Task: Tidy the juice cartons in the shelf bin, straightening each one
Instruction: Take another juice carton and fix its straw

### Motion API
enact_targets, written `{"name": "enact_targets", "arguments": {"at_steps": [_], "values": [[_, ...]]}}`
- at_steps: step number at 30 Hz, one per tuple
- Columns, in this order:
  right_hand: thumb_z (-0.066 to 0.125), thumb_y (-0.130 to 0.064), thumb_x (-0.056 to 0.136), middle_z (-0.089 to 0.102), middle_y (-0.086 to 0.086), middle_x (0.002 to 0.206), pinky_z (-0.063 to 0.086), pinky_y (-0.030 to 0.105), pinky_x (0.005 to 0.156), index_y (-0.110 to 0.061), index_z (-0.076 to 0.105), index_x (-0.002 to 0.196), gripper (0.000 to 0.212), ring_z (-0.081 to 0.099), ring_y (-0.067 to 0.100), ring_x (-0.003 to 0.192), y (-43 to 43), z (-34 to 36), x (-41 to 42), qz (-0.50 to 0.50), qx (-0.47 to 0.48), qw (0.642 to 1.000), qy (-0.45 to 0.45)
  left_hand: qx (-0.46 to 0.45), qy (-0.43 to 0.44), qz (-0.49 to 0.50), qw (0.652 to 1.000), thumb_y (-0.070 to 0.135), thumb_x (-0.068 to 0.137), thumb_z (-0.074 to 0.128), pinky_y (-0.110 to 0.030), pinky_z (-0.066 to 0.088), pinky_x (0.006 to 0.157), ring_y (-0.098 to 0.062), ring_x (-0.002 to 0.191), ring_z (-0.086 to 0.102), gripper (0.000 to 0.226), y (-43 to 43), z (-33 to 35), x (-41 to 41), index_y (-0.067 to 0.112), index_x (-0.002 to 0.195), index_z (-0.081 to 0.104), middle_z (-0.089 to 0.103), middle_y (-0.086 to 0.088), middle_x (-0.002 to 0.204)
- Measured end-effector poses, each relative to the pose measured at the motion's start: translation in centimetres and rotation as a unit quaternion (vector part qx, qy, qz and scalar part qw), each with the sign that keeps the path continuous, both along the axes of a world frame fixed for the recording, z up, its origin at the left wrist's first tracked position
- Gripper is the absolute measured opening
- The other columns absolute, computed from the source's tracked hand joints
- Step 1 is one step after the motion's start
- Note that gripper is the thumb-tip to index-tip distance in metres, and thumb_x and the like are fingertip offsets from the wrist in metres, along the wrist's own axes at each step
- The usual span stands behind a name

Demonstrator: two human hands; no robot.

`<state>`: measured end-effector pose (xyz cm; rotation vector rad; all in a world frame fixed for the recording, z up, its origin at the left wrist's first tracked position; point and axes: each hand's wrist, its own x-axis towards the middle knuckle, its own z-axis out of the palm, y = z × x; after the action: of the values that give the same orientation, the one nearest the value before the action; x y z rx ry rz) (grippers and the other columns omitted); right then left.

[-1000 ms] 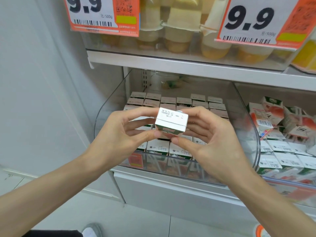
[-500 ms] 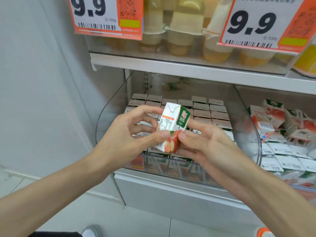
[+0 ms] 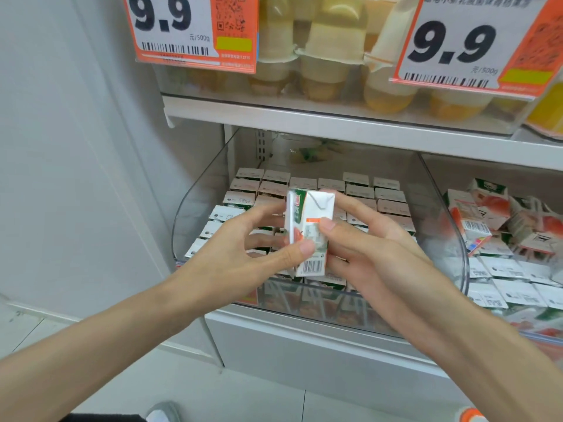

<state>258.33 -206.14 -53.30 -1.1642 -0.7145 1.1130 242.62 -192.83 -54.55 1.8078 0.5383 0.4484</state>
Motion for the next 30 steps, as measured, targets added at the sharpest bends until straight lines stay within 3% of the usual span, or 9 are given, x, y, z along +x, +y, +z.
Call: {"name": "enact_targets", "arguments": {"at_steps": [4,7,10,15,20,25,28,30], "values": [[0.063,-0.015,0.102,0.075,-0.002,0.131,0.05,0.039,0.111,-0.023,0.065,0.14,0.039,0.069,0.018,0.126,-0.2,0.1,-0.3,0.042,0.026,0.995,-0.09,0.031,-0.039,0.008,0.999,0.025,0.084,0.085,-0.03,0.063,0.091,-0.016,0.095,0.08,0.047,-0.8,0.2,0.3,0.035,0.128,0.072,0.078,0.014,0.117],[0.083,-0.027,0.085,0.077,-0.012,0.121,0.059,0.025,0.095,-0.034,0.074,0.127,0.043,0.071,0.005,0.116,-0.1,-0.4,-0.5,-0.06,0.035,0.967,-0.245,0.115,-0.038,0.041,0.992,0.018,0.08,0.091,-0.026,0.063,0.087,-0.013,0.095,0.078,0.052,-0.6,-0.5,0.5,0.032,0.127,0.072,0.078,0.016,0.112],[0.087,-0.025,0.086,0.078,-0.012,0.113,0.061,0.033,0.093,-0.038,0.078,0.117,0.034,0.073,0.011,0.107,0.1,-1.0,0.0,-0.121,0.05,0.92,-0.369,0.143,-0.03,0.051,0.988,0.02,0.07,0.098,-0.023,0.062,0.086,-0.003,0.102,0.075,0.068,-0.1,-0.8,0.8,0.033,0.131,0.069,0.076,0.021,0.115],[0.079,-0.02,0.093,0.075,-0.016,0.118,0.059,0.032,0.1,-0.031,0.073,0.126,0.035,0.071,0.007,0.112,-0.4,-0.5,2.4,-0.142,0.05,0.887,-0.436,0.186,-0.024,0.032,0.982,0.025,0.074,0.095,-0.025,0.056,0.101,0.002,0.116,0.068,0.073,0.9,-1.1,1.3,0.034,0.139,0.063,0.071,0.022,0.127],[0.07,-0.024,0.099,0.067,-0.016,0.128,0.053,0.041,0.11,-0.032,0.067,0.135,0.037,0.064,0.009,0.124,-1.2,-0.8,4.9,-0.172,-0.001,0.851,-0.496,0.252,0.017,0.057,0.966,0.04,0.073,0.093,-0.017,0.049,0.087,0.0,0.106,0.067,0.066,2.2,-2.1,1.9,0.042,0.133,0.064,0.072,0.02,0.11],[0.066,-0.027,0.102,0.065,-0.008,0.136,0.049,0.046,0.114,-0.033,0.062,0.141,0.039,0.059,0.016,0.134,-0.6,-0.8,5.1,-0.167,-0.035,0.83,-0.532,0.289,0.048,0.041,0.955,0.046,0.076,0.089,-0.002,0.039,0.087,0.008,0.111,0.06,0.059,3.3,-3.2,2.5,0.041,0.131,0.066,0.07,0.022,0.115],[0.064,-0.019,0.105,0.064,-0.006,0.138,0.048,0.04,0.115,-0.03,0.06,0.145,0.042,0.06,0.015,0.131,-0.1,-0.4,5.1,-0.167,-0.046,0.821,-0.544,0.31,0.054,0.033,0.949,0.05,0.081,0.084,-0.004,0.039,0.092,0.013,0.111,0.057,0.056,3.4,-3.2,2.9,0.041,0.133,0.065,0.068,0.021,0.121],[0.063,-0.016,0.106,0.063,-0.008,0.141,0.044,0.031,0.116,-0.028,0.059,0.147,0.044,0.058,0.014,0.135,0.3,0.0,5.1,-0.17,-0.057,0.815,-0.551,0.322,0.059,0.029,0.945,0.054,0.083,0.08,-0.015,0.043,0.098,0.015,0.11,0.054,0.054,3.4,-3.2,2.9,0.044,0.134,0.063,0.066,0.022,0.125]]}}
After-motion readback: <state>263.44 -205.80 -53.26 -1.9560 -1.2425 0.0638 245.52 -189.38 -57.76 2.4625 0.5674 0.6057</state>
